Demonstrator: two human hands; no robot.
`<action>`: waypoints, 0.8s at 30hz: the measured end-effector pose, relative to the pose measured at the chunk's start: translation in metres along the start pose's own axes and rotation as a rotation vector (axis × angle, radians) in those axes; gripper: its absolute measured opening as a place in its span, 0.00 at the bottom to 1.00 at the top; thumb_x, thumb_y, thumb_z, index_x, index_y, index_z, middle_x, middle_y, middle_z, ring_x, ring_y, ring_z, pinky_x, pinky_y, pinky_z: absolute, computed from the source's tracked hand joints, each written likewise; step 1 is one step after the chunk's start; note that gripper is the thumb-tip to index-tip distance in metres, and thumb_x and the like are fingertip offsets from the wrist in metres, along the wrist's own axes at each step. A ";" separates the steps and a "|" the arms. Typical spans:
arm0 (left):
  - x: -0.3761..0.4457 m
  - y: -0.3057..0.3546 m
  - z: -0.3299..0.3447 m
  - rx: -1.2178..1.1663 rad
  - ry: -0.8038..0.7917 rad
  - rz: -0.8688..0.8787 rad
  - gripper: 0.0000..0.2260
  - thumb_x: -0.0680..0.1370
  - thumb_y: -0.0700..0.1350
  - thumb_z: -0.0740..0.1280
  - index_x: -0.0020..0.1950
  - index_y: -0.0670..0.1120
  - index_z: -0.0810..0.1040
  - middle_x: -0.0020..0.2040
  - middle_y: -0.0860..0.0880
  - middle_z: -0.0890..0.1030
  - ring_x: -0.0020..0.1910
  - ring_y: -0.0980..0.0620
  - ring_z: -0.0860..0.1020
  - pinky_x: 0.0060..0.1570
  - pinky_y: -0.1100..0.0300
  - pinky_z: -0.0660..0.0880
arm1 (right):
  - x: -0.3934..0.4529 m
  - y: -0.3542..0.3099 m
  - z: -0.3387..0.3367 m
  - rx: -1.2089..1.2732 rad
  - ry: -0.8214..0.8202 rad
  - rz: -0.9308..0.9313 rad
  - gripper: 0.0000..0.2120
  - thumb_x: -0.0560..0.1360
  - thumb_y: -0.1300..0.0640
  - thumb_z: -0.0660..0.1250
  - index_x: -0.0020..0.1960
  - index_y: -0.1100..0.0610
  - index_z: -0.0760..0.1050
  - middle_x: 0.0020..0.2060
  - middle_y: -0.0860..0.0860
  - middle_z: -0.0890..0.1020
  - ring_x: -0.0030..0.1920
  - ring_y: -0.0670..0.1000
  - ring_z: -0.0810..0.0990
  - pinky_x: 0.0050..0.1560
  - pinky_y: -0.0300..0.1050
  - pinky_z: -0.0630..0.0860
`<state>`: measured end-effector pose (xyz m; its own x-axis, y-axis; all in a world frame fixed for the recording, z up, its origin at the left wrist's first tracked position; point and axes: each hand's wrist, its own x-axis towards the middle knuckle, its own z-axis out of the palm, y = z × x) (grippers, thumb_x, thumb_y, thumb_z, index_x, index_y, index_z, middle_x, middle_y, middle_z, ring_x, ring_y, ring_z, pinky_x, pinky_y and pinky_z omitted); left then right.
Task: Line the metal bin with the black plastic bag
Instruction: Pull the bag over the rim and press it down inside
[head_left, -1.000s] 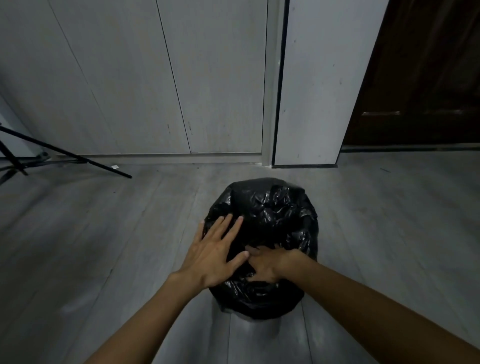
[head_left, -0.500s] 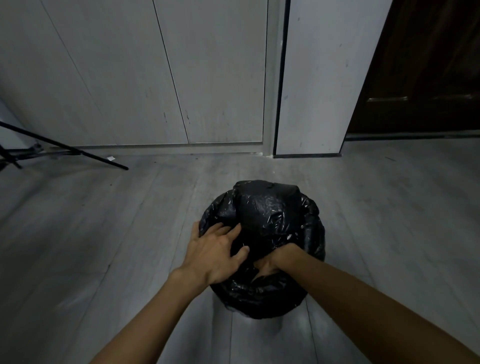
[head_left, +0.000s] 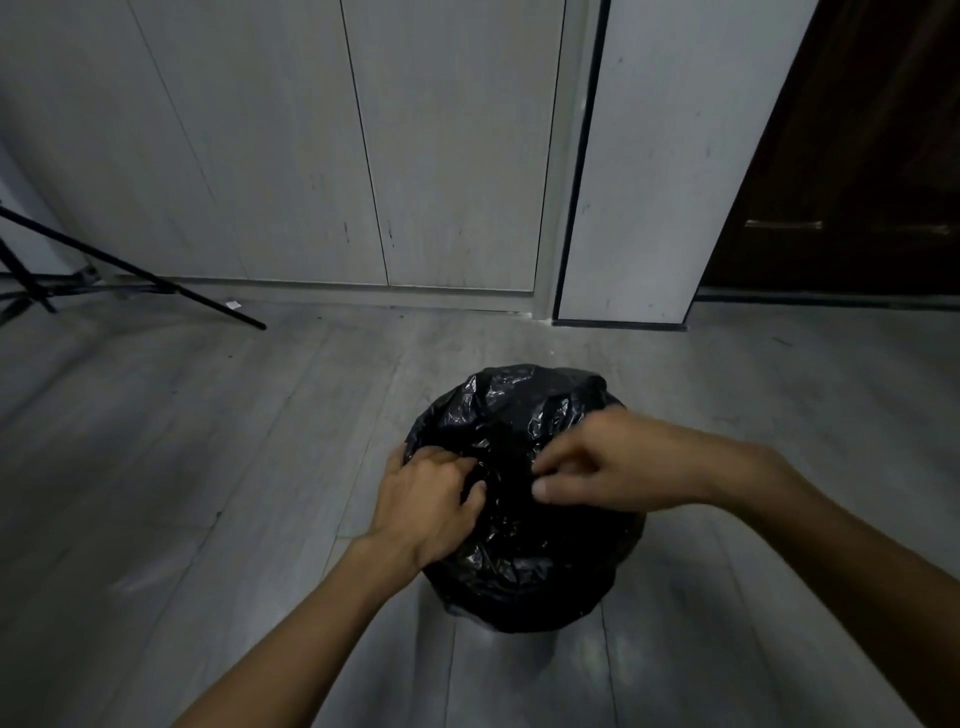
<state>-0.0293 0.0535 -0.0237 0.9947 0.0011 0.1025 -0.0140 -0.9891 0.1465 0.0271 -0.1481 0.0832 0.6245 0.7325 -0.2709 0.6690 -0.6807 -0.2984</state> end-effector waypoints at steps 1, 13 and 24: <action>-0.002 0.001 0.000 -0.007 0.071 0.012 0.15 0.79 0.55 0.58 0.59 0.53 0.80 0.57 0.54 0.82 0.63 0.52 0.74 0.66 0.51 0.63 | -0.002 0.002 -0.003 -0.035 0.212 0.007 0.19 0.73 0.36 0.62 0.55 0.47 0.80 0.45 0.44 0.84 0.46 0.45 0.81 0.48 0.45 0.78; 0.007 -0.007 0.000 -0.429 0.023 -0.184 0.29 0.83 0.49 0.54 0.80 0.45 0.43 0.82 0.44 0.48 0.80 0.46 0.49 0.77 0.50 0.54 | 0.081 0.020 0.094 -0.307 0.010 0.176 0.51 0.62 0.18 0.46 0.73 0.39 0.25 0.76 0.51 0.29 0.74 0.64 0.28 0.68 0.74 0.32; 0.020 -0.014 0.013 -0.645 0.178 -0.268 0.19 0.80 0.46 0.63 0.71 0.46 0.66 0.64 0.53 0.72 0.66 0.50 0.72 0.57 0.64 0.64 | 0.131 0.057 0.129 -0.345 -0.481 0.226 0.49 0.70 0.25 0.54 0.77 0.47 0.33 0.77 0.49 0.31 0.77 0.57 0.33 0.71 0.72 0.36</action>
<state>-0.0080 0.0652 -0.0368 0.9414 0.3103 0.1324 0.1164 -0.6673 0.7357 0.0951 -0.0900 -0.0872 0.5687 0.4360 -0.6975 0.6830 -0.7229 0.1050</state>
